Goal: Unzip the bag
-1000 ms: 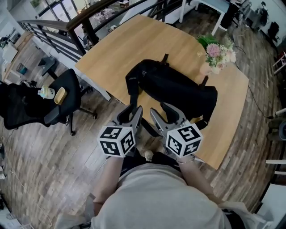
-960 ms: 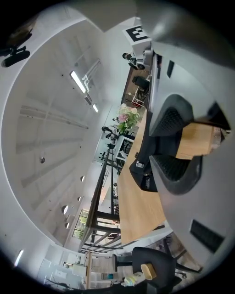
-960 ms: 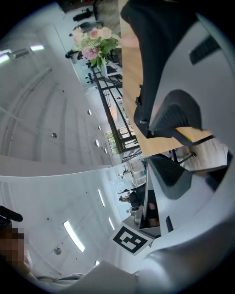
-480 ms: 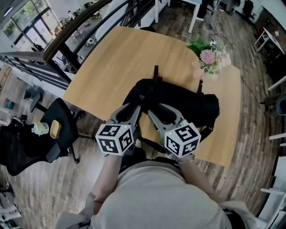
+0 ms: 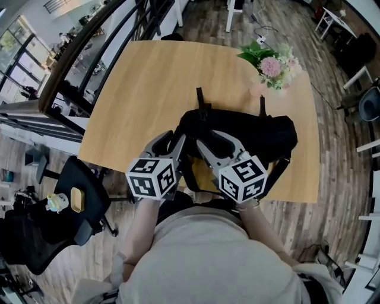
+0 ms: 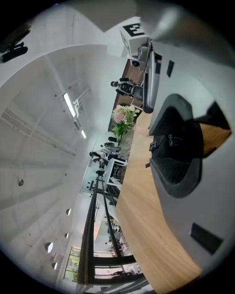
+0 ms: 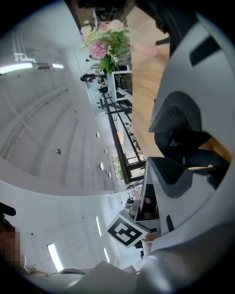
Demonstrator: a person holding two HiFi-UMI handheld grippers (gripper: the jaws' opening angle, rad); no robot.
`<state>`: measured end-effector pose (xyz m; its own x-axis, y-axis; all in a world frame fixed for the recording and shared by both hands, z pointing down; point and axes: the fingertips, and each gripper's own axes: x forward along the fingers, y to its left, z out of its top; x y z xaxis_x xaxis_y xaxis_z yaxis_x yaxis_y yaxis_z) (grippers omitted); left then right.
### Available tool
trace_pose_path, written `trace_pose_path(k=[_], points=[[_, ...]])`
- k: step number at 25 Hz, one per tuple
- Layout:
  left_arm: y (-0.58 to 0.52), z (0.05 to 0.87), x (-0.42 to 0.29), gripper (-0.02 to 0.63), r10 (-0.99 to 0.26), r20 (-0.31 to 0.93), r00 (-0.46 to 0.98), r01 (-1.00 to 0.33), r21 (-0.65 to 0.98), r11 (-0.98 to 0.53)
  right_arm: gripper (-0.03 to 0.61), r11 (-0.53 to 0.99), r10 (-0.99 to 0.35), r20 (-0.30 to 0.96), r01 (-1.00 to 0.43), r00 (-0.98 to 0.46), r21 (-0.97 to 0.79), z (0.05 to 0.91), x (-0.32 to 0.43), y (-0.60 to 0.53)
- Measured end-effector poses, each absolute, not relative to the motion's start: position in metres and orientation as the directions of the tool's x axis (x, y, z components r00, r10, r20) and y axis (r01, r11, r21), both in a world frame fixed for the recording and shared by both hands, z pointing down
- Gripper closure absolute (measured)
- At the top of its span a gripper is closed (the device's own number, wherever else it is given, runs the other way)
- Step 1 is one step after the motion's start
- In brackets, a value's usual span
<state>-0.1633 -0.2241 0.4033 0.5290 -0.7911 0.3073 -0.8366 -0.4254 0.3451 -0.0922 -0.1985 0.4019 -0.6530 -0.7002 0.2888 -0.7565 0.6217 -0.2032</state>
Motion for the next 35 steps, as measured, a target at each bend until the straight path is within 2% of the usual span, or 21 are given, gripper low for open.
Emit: trace_pose_path(k=[7, 15, 23, 28, 31, 32, 35], points=[[-0.236, 0.416, -0.161, 0.413, -0.719, 0.301, 0.627, -0.769, 0.388, -0.508, 0.419, 0.551, -0.761, 0.299, -0.817, -0.576, -0.172, 0.407, -0.088, -0.206], [-0.234, 0.447, -0.162, 0.364, -0.658, 0.359, 0.662, -0.741, 0.446, -0.502, 0.42, 0.497, -0.789, 0.332, -0.855, -0.517, -0.148, 0.414, -0.083, -0.203], [-0.229, 0.472, -0.163, 0.36, -0.608, 0.368, 0.703, -0.689, 0.564, -0.455, 0.42, 0.496, -0.789, 0.379, -0.865, -0.484, -0.073, 0.424, -0.084, -0.199], [-0.233, 0.482, -0.16, 0.36, -0.586, 0.389, 0.711, -0.687, 0.565, -0.458, 0.422, 0.503, -0.788, 0.405, -0.864, -0.463, -0.009, 0.43, -0.087, -0.202], [-0.236, 0.486, -0.158, 0.386, -0.579, 0.394, 0.714, -0.683, 0.571, -0.455, 0.422, 0.51, -0.791, 0.421, -0.858, -0.443, 0.056, 0.433, -0.088, -0.204], [-0.236, 0.486, -0.157, 0.445, -0.575, 0.393, 0.718, -0.68, 0.572, -0.459, 0.422, 0.515, -0.792, 0.426, -0.853, -0.437, 0.083, 0.434, -0.089, -0.205], [-0.233, 0.483, -0.152, 0.517, -0.56, 0.38, 0.736, -0.662, 0.577, -0.479, 0.422, 0.533, -0.789, 0.447, -0.831, -0.421, 0.159, 0.435, -0.093, -0.205]])
